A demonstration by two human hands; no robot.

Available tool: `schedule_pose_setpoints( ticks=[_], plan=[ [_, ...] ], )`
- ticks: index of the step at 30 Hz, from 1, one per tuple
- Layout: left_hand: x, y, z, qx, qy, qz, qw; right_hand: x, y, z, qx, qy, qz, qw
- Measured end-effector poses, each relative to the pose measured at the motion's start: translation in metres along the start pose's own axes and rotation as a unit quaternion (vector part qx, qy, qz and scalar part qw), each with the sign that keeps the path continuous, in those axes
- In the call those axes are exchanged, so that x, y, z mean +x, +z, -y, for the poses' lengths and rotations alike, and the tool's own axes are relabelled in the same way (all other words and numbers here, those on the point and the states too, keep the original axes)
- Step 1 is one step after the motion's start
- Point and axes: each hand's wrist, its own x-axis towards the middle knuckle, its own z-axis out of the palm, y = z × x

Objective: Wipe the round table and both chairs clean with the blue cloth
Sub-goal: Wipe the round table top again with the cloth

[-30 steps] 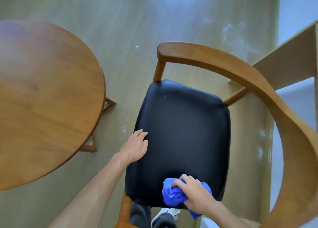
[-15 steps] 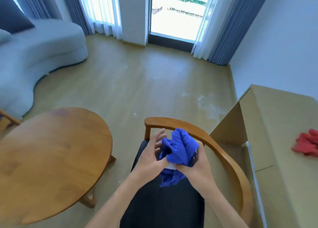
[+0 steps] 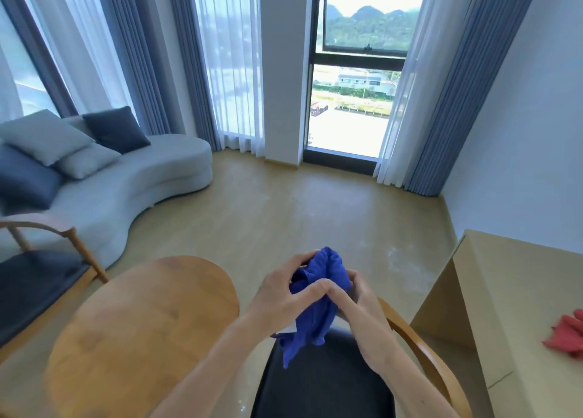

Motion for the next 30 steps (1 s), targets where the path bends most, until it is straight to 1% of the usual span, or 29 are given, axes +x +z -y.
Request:
schedule_pose_setpoints(
  ticks=[2,5,7,9,12,16,18,20,23,24,26,28,30],
  plan=[
    [-0.008,-0.013,-0.002,0.03,0.009,-0.01,0.999,0.004,0.011,0.009,-0.027,-0.007,0.0,1.0],
    [-0.024,-0.037,0.0,0.046,0.007,-0.073,0.996,0.011,0.036,0.021,-0.074,-0.036,0.024,0.996],
    [-0.036,-0.062,0.004,0.056,-0.013,-0.119,0.991,0.015,0.058,0.025,-0.092,-0.052,0.046,0.993],
    [-0.05,-0.098,0.01,0.061,-0.039,-0.145,0.987,0.018,0.078,0.03,-0.103,-0.053,0.071,0.991],
    [-0.075,-0.164,0.023,0.121,-0.072,-0.153,0.978,0.023,0.108,0.043,-0.124,-0.061,0.079,0.987],
    [-0.108,-0.241,0.043,0.16,-0.088,-0.129,0.975,0.028,0.167,0.05,-0.205,-0.102,0.074,0.971],
    [-0.127,-0.273,0.051,0.148,-0.085,-0.129,0.977,0.027,0.204,0.048,-0.216,-0.117,0.071,0.967],
    [-0.146,-0.303,0.061,0.126,-0.079,-0.145,0.978,0.026,0.241,0.046,-0.229,-0.15,0.069,0.959],
    [-0.173,-0.345,0.082,0.057,-0.086,-0.174,0.979,0.025,0.292,0.043,-0.297,-0.214,0.06,0.929],
    [-0.182,-0.357,0.088,0.027,-0.09,-0.182,0.979,0.024,0.307,0.041,-0.297,-0.221,0.059,0.927],
    [-0.199,-0.379,0.099,-0.004,-0.089,-0.191,0.978,0.027,0.333,0.036,-0.259,-0.208,0.07,0.941],
    [-0.21,-0.4,0.108,-0.005,-0.083,-0.197,0.977,0.031,0.358,0.031,-0.191,-0.166,0.092,0.963],
    [-0.215,-0.419,0.116,0.002,-0.08,-0.198,0.977,0.038,0.383,0.027,-0.165,-0.138,0.105,0.971]
  ],
)
